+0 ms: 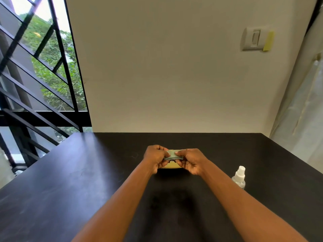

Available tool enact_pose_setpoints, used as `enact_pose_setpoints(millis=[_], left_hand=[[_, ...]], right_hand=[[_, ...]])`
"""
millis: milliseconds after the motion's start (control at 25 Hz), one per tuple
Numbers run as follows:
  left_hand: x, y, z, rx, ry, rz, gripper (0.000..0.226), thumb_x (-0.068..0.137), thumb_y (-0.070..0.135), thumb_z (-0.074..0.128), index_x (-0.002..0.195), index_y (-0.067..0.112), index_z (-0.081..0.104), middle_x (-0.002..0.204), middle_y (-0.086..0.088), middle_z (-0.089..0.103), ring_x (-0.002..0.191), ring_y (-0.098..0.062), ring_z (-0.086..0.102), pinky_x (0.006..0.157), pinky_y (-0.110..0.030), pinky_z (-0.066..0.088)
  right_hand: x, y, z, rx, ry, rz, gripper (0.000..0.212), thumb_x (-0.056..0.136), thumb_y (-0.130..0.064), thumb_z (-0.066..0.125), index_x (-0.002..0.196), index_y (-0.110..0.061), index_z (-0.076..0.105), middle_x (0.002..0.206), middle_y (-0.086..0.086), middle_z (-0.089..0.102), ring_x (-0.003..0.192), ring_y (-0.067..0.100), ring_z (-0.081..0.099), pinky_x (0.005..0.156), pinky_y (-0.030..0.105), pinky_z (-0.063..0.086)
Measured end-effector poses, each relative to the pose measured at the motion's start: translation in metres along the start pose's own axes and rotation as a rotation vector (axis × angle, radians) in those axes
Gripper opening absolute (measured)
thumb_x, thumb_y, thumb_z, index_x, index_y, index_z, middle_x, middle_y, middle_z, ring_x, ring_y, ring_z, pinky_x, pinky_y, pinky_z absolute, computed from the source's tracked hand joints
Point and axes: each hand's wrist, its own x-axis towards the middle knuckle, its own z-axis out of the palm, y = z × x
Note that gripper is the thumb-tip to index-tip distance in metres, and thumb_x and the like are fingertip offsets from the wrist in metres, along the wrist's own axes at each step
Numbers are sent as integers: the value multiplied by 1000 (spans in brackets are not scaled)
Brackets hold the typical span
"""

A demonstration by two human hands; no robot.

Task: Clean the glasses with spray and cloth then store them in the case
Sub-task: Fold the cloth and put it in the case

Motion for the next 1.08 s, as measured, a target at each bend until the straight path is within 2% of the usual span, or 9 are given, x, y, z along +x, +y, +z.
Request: enact_pose_setpoints(millis=[120, 200, 280, 440, 640, 800, 960, 1080], left_hand=[[21, -1, 3, 93, 62, 39, 16, 83, -3, 59, 74, 10, 60, 84, -10, 61, 70, -17, 61, 60, -26, 54], [34, -3, 5, 245, 103, 111, 16, 81, 0, 62, 72, 13, 61, 89, -10, 65, 81, -23, 64, 74, -37, 56], [42, -5, 7, 383, 136, 165, 13, 80, 3, 64, 72, 13, 61, 89, -9, 65, 91, -26, 63, 83, -39, 54], [54, -14, 9, 504, 172, 190, 4, 79, 3, 64, 79, 7, 63, 90, -13, 65, 91, -27, 62, 81, -36, 53], [63, -24, 7, 575, 156, 146, 15, 80, 9, 67, 93, 2, 64, 96, -14, 65, 89, -24, 63, 77, -33, 54], [65, -33, 7, 556, 138, 117, 10, 76, 10, 70, 83, 6, 65, 94, -14, 66, 86, -26, 65, 80, -40, 57], [63, -39, 7, 530, 120, 124, 8, 76, 11, 72, 78, 9, 65, 92, -12, 66, 87, -24, 64, 81, -41, 56], [63, -39, 5, 471, 98, 118, 8, 79, 9, 69, 75, 12, 63, 86, -7, 65, 83, -19, 64, 80, -39, 57]], right_hand=[[17, -6, 1, -66, 14, -63, 9, 88, 5, 55, 80, 1, 57, 78, 16, 58, 65, 19, 59, 44, 17, 52], [28, -8, 1, -133, 36, -104, 12, 88, 6, 54, 77, 1, 57, 83, 16, 58, 70, 20, 61, 46, 19, 53], [39, -7, 2, -246, 89, -134, 12, 86, 5, 58, 77, -3, 59, 91, 17, 60, 74, 20, 62, 50, 21, 52], [52, 2, 0, -463, 195, -170, 17, 80, 2, 66, 68, -8, 61, 87, 14, 63, 60, 15, 59, 49, 21, 51], [50, 7, -2, -637, 202, -168, 16, 81, -1, 66, 67, -8, 59, 68, 10, 59, 42, 10, 49, 40, 17, 42], [48, 10, -3, -761, 179, -154, 21, 81, 0, 65, 64, -9, 58, 64, 9, 58, 41, 10, 51, 42, 19, 45], [49, 7, -3, -722, 188, -61, 9, 78, 6, 65, 78, -2, 60, 74, 15, 58, 30, 8, 47, 34, 16, 39], [52, 1, -3, -726, 178, 20, 15, 78, 6, 65, 92, 2, 61, 72, 16, 57, 24, 7, 43, 31, 15, 35]])
